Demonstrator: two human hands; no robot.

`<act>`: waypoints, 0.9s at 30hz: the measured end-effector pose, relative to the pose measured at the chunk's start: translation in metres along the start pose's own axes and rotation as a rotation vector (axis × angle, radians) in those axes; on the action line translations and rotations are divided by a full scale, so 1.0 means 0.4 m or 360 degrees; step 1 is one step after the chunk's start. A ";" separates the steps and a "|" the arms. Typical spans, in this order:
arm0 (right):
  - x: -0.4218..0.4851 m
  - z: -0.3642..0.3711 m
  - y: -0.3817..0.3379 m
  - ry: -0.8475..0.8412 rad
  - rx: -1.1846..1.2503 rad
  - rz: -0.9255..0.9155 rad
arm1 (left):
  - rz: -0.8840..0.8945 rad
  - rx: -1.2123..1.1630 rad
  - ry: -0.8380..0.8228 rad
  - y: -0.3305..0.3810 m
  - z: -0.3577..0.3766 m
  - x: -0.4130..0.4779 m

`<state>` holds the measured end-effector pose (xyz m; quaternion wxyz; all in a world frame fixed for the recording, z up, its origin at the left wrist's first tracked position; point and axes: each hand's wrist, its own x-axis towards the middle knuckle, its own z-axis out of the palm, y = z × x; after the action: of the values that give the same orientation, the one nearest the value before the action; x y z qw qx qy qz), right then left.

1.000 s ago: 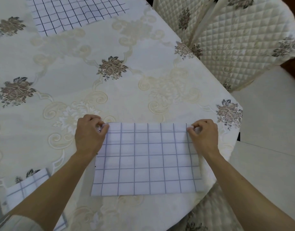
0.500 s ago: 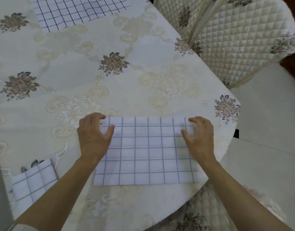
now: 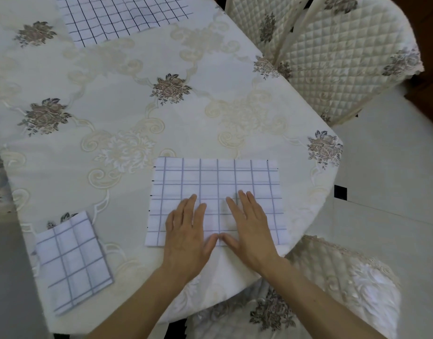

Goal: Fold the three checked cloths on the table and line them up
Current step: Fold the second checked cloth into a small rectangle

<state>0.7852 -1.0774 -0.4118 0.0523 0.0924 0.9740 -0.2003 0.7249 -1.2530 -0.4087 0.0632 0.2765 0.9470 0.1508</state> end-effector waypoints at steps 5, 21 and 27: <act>-0.036 -0.004 0.007 -0.0061 -0.0027 0.0074 | -0.0032 0.0051 -0.0073 -0.019 0.019 -0.038; -0.103 -0.098 0.117 -0.0113 -0.0080 0.0470 | -0.0163 0.0143 0.0008 -0.098 -0.007 -0.077; -0.117 -0.132 0.146 -0.0144 -0.0057 0.0492 | -0.0145 0.0168 0.0008 -0.108 -0.025 -0.076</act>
<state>0.8394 -1.0112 -0.3793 0.1281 0.2312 0.9482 -0.1762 0.7266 -1.3069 -0.4119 0.0528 0.2357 0.9654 0.0982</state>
